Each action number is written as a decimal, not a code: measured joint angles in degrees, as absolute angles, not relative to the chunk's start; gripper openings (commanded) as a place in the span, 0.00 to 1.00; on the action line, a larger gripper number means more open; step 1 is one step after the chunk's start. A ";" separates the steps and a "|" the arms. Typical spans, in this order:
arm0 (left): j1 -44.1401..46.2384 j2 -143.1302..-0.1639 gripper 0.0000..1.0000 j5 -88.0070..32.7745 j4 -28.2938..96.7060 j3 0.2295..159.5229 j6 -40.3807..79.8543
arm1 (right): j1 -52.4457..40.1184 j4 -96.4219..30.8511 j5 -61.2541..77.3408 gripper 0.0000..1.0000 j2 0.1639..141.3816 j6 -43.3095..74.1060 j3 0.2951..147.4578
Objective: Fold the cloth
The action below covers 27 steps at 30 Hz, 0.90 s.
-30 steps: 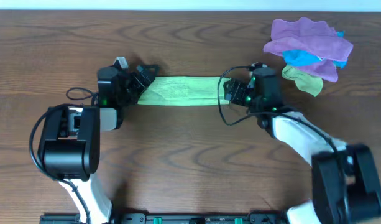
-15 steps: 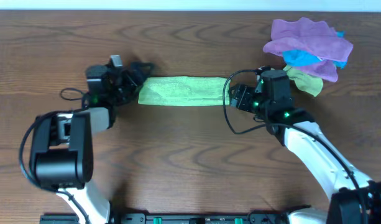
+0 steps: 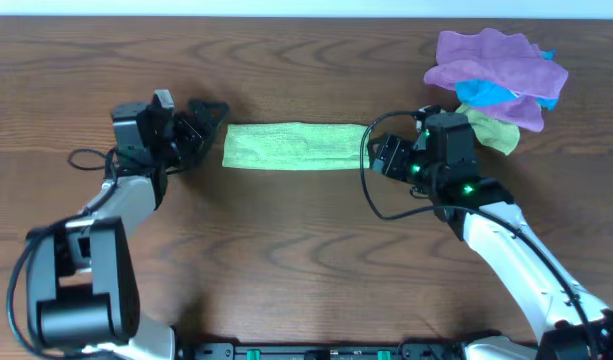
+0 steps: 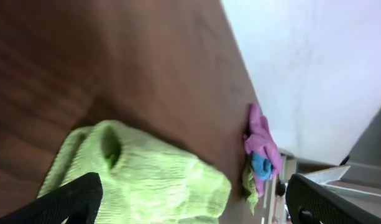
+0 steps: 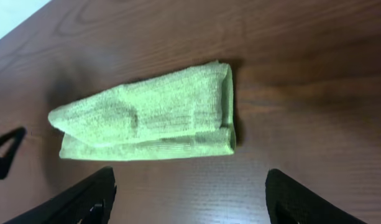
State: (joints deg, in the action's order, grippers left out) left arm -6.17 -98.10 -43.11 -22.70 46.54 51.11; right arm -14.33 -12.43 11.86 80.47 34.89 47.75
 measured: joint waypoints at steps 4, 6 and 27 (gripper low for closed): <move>-5.80 -97.43 0.96 -40.32 -22.63 46.57 50.96 | -14.33 -12.51 12.82 0.77 80.47 35.05 47.75; -5.04 -97.82 0.95 -39.09 -22.74 46.57 50.98 | -14.33 -12.56 13.13 0.77 80.47 35.18 47.75; -0.89 -104.53 0.96 -33.98 -27.64 46.57 54.02 | -14.33 -12.60 13.52 0.76 80.44 35.40 47.75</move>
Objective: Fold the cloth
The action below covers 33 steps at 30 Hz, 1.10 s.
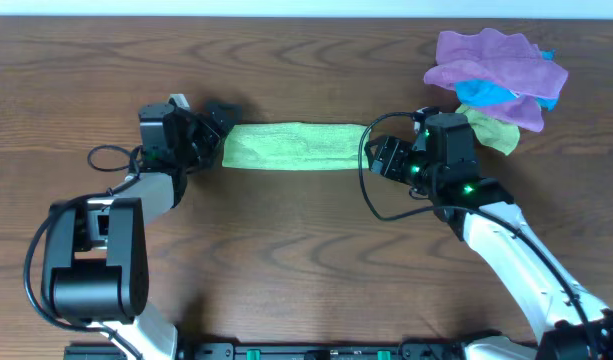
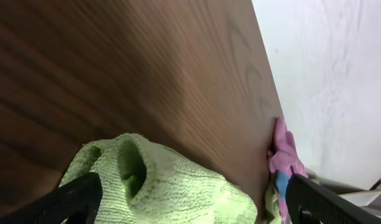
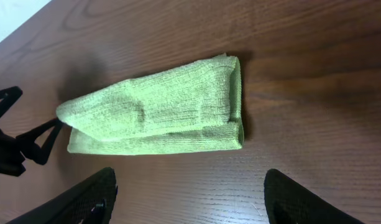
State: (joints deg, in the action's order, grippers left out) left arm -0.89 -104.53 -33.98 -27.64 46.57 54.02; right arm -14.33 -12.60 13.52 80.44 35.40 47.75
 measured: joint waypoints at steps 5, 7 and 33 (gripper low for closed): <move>-0.30 -105.10 0.96 -32.99 -30.26 46.57 54.30 | -14.33 -12.58 13.52 0.76 80.44 35.38 47.75; -0.03 -105.93 0.96 -32.95 -31.77 46.57 54.78 | -14.33 -12.60 13.52 0.76 80.44 35.40 47.75; 2.31 -112.05 0.95 -33.65 -35.00 51.00 57.23 | -14.33 -12.84 13.54 0.75 80.44 35.40 47.75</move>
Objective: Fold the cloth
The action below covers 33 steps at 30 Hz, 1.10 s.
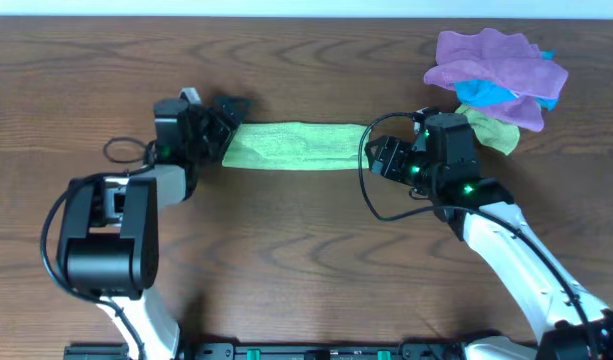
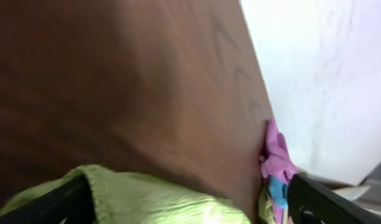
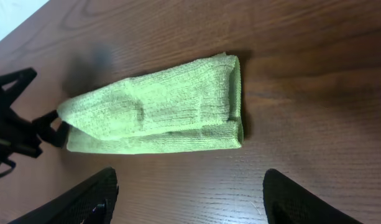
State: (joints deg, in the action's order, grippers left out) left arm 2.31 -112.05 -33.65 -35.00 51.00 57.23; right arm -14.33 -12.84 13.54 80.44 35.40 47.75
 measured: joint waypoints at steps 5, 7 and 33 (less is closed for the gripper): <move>3.18 -112.53 0.95 -34.72 -35.00 52.88 57.21 | -14.33 -12.86 13.54 0.75 80.44 35.40 47.75; 3.11 -112.55 0.95 -35.46 -34.94 52.90 57.23 | -14.33 -12.86 13.52 0.75 80.44 35.40 47.75; -4.03 -112.64 0.96 -53.52 -30.46 52.99 59.51 | -14.33 -14.28 13.56 0.73 80.44 35.40 47.75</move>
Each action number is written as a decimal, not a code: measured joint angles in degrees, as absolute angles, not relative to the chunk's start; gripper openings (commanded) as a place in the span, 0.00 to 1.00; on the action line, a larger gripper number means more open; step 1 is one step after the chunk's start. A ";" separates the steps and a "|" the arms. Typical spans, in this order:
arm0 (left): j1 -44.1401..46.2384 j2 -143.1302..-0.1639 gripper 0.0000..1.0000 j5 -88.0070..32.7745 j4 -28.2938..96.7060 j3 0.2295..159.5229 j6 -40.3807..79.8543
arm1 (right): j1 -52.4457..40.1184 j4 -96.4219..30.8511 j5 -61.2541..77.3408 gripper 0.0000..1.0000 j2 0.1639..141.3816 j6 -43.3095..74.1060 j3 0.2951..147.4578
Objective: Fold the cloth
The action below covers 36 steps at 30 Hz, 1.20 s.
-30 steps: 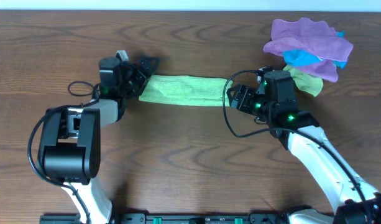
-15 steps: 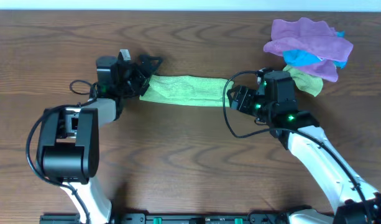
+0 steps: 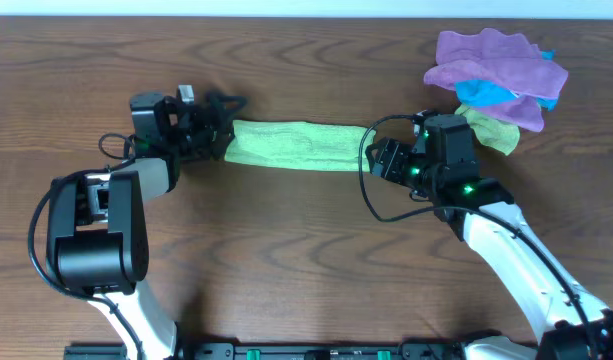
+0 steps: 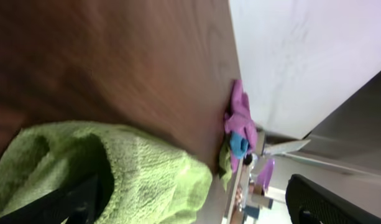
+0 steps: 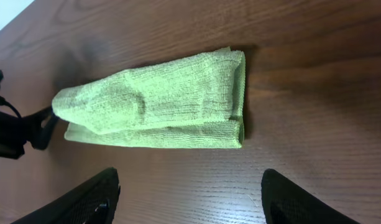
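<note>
The green cloth [image 3: 298, 146] lies on the wooden table folded into a long strip [image 5: 154, 109]. My left gripper [image 3: 224, 128] is at the strip's left end. Its jaws stand wide apart, and in the left wrist view the cloth's end [image 4: 109, 177] fills the space between them, close to the left finger [image 4: 75, 200]. My right gripper [image 3: 375, 160] hovers open just off the strip's right end. In the right wrist view only bare table lies between its fingers [image 5: 75, 199], and the cloth is ahead of them.
A pile of purple, blue and yellow-green cloths [image 3: 498, 70] sits at the back right corner, behind the right arm. The table's far edge [image 3: 306, 18] runs close behind the strip. A black cable loops by the right wrist [image 3: 378, 205].
The left wrist has turned and its body sits further left. The cloth's left end now reaches deeper between its open fingers. The strip has shifted slightly and lies a little askew. The right arm is unchanged.
My left gripper first stood open a short way left of the folded strip. It was then closer, then at the strip's left end. Now that end lies between its fingers. My right gripper stayed open at the right end throughout.
</note>
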State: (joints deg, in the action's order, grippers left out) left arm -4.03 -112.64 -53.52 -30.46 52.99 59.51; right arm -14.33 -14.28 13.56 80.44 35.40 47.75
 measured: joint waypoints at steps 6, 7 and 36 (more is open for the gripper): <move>-4.29 -112.62 0.96 -55.59 -28.12 52.99 57.80 | -14.35 -14.28 13.56 0.73 80.44 35.40 47.75; -4.36 -112.44 0.96 -55.75 -27.53 52.99 57.39 | -14.33 -14.31 13.54 0.73 80.44 35.40 47.75; -0.40 -95.61 0.13 -41.43 -7.60 55.92 47.05 | -14.35 -13.61 15.92 0.70 80.44 35.64 47.75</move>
